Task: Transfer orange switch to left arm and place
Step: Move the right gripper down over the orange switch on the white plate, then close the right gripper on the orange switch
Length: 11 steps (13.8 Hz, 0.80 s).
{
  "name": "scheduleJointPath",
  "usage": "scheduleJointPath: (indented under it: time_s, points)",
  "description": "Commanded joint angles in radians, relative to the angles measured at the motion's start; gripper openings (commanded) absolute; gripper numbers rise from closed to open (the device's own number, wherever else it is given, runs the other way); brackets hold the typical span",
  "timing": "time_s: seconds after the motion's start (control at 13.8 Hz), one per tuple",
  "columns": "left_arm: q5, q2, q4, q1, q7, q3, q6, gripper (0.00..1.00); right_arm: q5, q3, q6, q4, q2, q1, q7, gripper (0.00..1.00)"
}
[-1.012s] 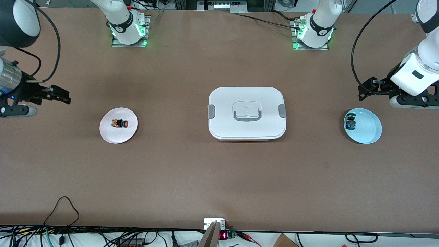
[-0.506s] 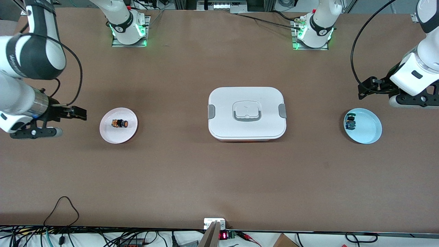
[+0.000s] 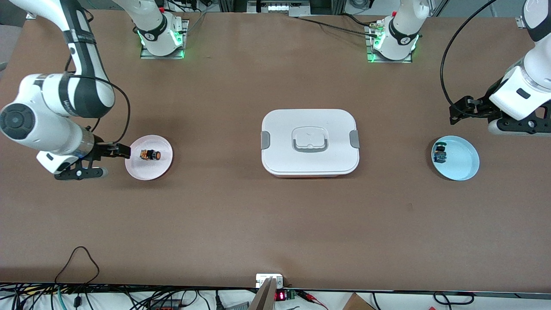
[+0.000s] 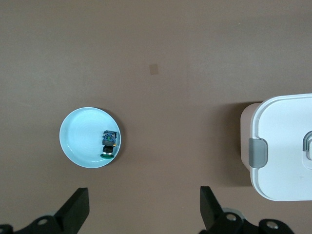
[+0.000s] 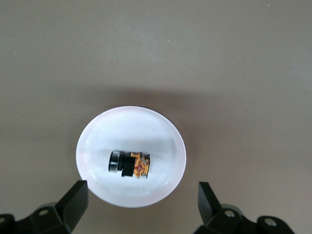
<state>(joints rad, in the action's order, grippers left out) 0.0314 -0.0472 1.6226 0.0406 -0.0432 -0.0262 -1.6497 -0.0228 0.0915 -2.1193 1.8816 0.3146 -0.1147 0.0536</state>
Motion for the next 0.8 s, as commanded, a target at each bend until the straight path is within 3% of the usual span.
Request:
scheduleJointPath:
  time_s: [0.0, 0.36, 0.72]
  points:
    - [0.019, 0.016, 0.003, 0.002, 0.011, 0.002, 0.011, 1.0, 0.006, -0.003, -0.14, 0.125, -0.019, -0.002, -0.007, 1.0]
    - [0.019, 0.016, 0.003, 0.002, 0.009, 0.002, 0.013, 1.0, 0.006, -0.009, -0.335, 0.258, 0.04, -0.006, -0.096, 1.0]
    - [0.019, 0.016, 0.003, 0.002, 0.009, 0.002, 0.013, 1.0, 0.009, -0.012, -0.381, 0.263, 0.09, -0.022, -0.13, 1.0]
